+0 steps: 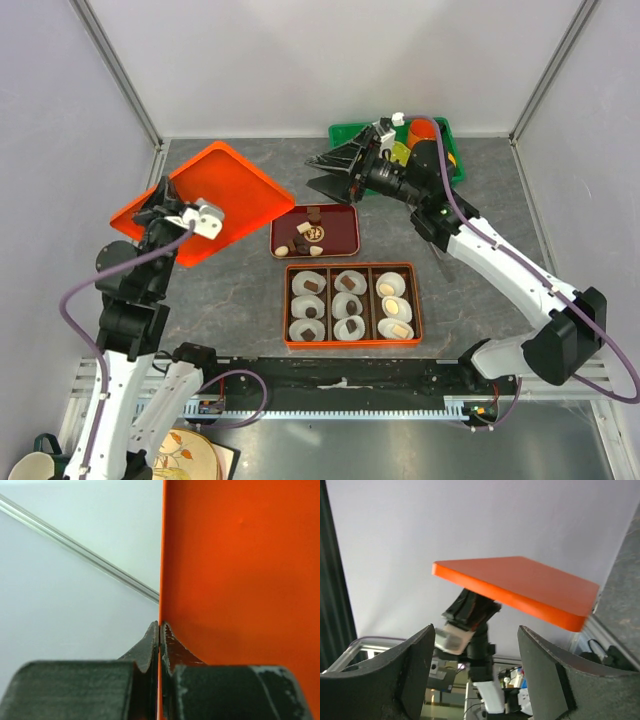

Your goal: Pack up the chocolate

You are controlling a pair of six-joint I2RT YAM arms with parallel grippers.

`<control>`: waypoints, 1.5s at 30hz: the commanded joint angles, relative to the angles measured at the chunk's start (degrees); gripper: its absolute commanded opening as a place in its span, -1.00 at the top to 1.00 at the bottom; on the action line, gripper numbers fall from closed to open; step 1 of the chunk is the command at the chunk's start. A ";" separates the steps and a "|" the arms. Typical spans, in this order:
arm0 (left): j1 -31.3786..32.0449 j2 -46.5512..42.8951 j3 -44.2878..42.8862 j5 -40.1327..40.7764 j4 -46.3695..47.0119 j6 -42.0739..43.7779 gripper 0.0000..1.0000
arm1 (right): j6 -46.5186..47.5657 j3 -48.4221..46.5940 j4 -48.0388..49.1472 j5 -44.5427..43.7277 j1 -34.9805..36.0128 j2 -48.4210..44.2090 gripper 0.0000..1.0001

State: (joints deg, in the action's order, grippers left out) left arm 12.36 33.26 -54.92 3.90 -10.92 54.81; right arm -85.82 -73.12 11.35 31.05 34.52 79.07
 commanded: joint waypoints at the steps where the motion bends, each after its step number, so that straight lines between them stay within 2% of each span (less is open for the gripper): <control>1: 0.38 -1.52 7.34 -1.70 18.37 17.51 0.97 | -7.16 1.13 6.93 -0.55 2.47 0.12 -0.50; 5: 0.73 -1.18 12.37 -1.53 30.23 27.78 0.97 | -8.13 4.82 7.54 -0.73 3.88 -0.14 -0.50; 15: 2.14 -0.91 22.74 -5.64 47.99 41.60 0.97 | -14.28 12.82 17.20 -0.28 5.03 3.45 -0.51; 20: 2.49 -2.40 25.82 -7.68 49.77 44.42 0.97 | -19.28 13.70 24.83 -1.69 5.29 8.02 -0.51; 25: 2.58 -4.16 27.75 -9.17 50.03 45.83 0.97 | -22.98 13.97 27.66 -2.92 5.73 11.45 -0.50; 32: 2.58 -6.71 31.01 -11.46 50.38 47.93 0.97 | -28.78 13.01 36.53 -5.46 6.34 16.29 -0.49; 45: 2.58 -8.47 33.38 -14.01 50.38 49.52 0.97 | -31.51 8.96 39.62 -7.05 10.48 22.09 -0.48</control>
State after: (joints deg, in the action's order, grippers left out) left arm 14.76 26.15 -21.32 -7.35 33.15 100.86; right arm -112.97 -61.45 45.17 25.26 44.21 99.88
